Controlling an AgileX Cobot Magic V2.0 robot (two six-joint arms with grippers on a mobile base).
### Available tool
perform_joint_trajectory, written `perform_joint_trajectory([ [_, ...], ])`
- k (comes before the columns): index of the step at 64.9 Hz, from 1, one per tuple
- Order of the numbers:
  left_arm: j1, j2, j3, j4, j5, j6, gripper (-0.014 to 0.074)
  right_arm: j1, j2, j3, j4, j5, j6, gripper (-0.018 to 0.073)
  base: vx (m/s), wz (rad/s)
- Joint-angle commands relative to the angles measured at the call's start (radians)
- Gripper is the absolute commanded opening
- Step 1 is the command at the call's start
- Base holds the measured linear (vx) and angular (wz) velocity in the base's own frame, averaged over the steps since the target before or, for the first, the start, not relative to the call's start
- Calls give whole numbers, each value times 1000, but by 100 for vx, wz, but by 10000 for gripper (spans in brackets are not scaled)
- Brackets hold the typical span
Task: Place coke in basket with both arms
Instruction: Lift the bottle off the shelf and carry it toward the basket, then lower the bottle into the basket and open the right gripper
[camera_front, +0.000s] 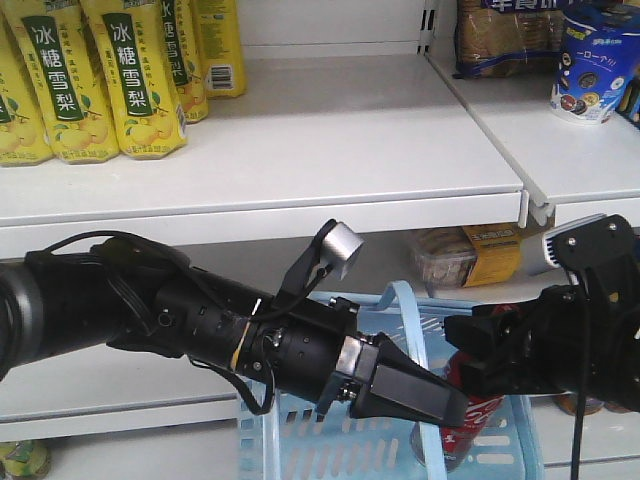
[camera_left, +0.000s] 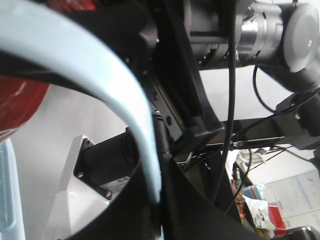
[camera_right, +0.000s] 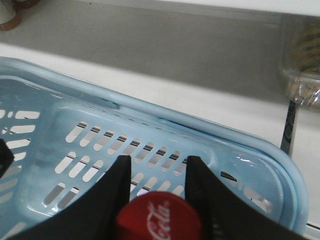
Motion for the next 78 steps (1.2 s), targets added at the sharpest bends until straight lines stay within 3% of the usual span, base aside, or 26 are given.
perform_joint_trajectory([
  [1,-6,-54,-25,-90,-205,3,-5,-3,29,-34,42,-63,-65,-3,0,0],
  [20,-6,-54,-25,-90,-205,3,-5,-3,92,-34,42,-63,-73,94,0,0],
  [40,-6,-54,-25,-90,-205,3,-5,-3,92,-34,40,-67,-80,407,0,0],
  [49,-6,-54,-25,-90,-205,3,-5,-3,92,-34,36,-74,-80,486,0,0],
  [66,-6,-54,-25,-89,-205,3,-5,-7,41,-34,31,-79,-94,461,0,0],
  [78,-6,-54,-25,-89,-205,3,-5,-7,-66,-34,0,-82,-86,314,0,0],
])
